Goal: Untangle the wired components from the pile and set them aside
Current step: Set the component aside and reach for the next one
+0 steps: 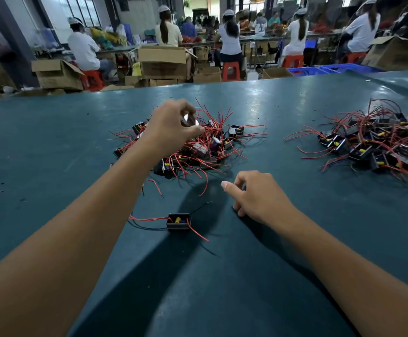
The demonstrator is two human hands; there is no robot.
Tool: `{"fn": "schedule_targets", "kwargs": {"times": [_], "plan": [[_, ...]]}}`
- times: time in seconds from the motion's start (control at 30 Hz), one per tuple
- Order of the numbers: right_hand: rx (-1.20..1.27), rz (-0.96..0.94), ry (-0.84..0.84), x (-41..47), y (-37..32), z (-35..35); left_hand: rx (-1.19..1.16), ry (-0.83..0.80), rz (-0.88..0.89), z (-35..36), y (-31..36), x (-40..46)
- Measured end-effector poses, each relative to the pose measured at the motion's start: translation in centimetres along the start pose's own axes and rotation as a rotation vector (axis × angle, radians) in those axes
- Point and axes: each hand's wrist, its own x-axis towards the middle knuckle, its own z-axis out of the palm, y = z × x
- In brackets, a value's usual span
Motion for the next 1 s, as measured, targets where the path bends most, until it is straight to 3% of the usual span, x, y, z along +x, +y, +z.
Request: {"fn": "schedule_targets", "kwargs": {"times": [0.13,0.23,0.33,0.4,0.5,0.67,0.73,0.87,1.0], "plan": [[-0.015,-0.021,-0.005,-0.1,0.0,0.1,-0.061,0.168,0.163,-0.3,1.2,-0.6],[-0.005,-0.017,-0.01,0.0,0.2,-0.1,-0.179,0.336,0.121,-0.8,1.5,-0.6],[-0.009,-0.019,-0.014,-0.1,0.2,-0.1,-0.661,0.189,-0.155,-0.6,1.9,-1.9],[-0.006,-0.027,-0.005,-0.1,0.0,0.0,-0.842,0.039,-0.218,0.2,1.5,-3.7],[0.189,-0.051,-0.009,-0.2,-0.7,0.1,-0.745,-0.059,-0.142,1.9,0.4,-6.7],[0.688,0.031,-0.157,-0.7,-1.9,0.2,-0.817,-0.168,-0.106,3.9,-0.6,-9.2],[0.758,0.051,-0.238,-1.1,-2.2,0.2,-0.772,-0.224,-0.065,3.9,-0.7,-9.6],[0.872,0.085,-0.284,-1.4,-2.3,0.0,-0.531,-0.156,0.058,3.6,-0.5,-9.9],[0.91,0.084,-0.257,-1.4,-2.3,-0.2,-0.633,-0.168,0.005,3.8,-0.3,-10.3]]}}
